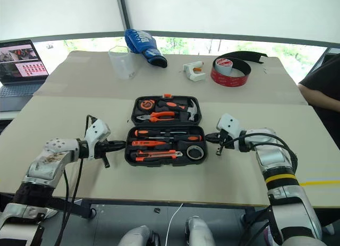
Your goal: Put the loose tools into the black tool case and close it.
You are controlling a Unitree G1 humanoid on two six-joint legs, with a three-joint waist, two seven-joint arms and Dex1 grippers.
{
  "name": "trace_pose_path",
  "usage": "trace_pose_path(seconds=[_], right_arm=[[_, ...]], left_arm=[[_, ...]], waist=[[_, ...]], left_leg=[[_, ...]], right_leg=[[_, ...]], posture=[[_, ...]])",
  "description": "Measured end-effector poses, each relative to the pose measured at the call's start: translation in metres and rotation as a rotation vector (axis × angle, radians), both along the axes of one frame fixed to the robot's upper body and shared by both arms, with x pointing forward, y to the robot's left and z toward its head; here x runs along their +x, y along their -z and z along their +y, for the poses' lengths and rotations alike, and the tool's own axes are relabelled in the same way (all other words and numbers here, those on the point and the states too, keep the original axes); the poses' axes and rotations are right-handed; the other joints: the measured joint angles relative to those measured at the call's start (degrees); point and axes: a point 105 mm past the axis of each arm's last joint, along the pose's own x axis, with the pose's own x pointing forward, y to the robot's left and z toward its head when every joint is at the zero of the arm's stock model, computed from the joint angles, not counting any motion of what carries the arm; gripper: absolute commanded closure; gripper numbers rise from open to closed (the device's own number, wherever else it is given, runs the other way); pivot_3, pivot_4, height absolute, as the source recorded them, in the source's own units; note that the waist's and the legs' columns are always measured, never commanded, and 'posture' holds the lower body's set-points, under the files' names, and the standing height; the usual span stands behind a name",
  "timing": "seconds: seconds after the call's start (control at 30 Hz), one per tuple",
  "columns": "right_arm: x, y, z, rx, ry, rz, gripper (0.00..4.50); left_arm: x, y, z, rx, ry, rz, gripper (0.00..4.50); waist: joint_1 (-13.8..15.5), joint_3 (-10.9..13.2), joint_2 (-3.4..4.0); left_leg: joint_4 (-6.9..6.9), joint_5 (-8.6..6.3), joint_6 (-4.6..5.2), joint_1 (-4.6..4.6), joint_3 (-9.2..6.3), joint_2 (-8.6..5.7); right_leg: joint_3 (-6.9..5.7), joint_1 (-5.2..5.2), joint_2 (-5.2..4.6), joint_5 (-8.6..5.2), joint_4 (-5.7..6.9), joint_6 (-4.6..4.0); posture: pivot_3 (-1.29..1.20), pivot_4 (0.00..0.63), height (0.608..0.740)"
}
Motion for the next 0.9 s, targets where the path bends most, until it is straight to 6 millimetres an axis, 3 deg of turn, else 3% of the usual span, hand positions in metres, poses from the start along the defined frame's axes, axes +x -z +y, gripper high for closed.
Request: trace_pose_path(seconds=[0.33, 0.53, 0.73, 0.9], right_arm=[[-0.044, 0.002, -0.003, -0.029, -0.094, 0.071, 4.5], [-0.074, 0.001, 0.007, -0.044, -0.147, 0.123, 4.5], [-0.088, -0.009, 0.011, -0.038, -0.151, 0.139, 4.5], [-0.094, -0.004, 0.01, -0.05, -0.107, 0.148, 4.5]], left_arm=[[-0.025, -0.002, 0.002, 0.037, 0.073, 0.048, 4.44], [-0.042, 0.0, 0.011, 0.068, 0.099, 0.074, 4.44], [-0.059, 0.001, 0.013, 0.092, 0.137, 0.093, 4.44], [-0.063, 0.01, 0.016, 0.098, 0.129, 0.123, 4.44]], waist=[[0.2, 0.0, 0.0], [0.1, 0.0, 0.0], [0.1, 0.0, 0.0], [0.3, 0.0, 0.0]], left_leg=[[0.02, 0.0, 0.0, 0.01, -0.09, -0.03], [0.0, 0.0, 0.0, 0.03, -0.11, 0.0], [0.0, -0.01, 0.01, 0.05, -0.1, 0.0], [0.0, -0.01, 0.01, 0.04, -0.11, -0.02]], right_leg=[[0.03, 0.01, -0.07, -0.04, 0.02, 0.02], [0.05, 0.01, -0.24, -0.05, 0.01, 0.03], [0.09, 0.01, -0.23, -0.26, 0.0, 0.35], [0.07, 0.01, -0.17, -0.26, 0.01, 0.3]], posture=[[0.0, 0.15, 0.73], [0.0, 0.15, 0.73], [0.0, 0.15, 0.73], [0.0, 0.15, 0.73]])
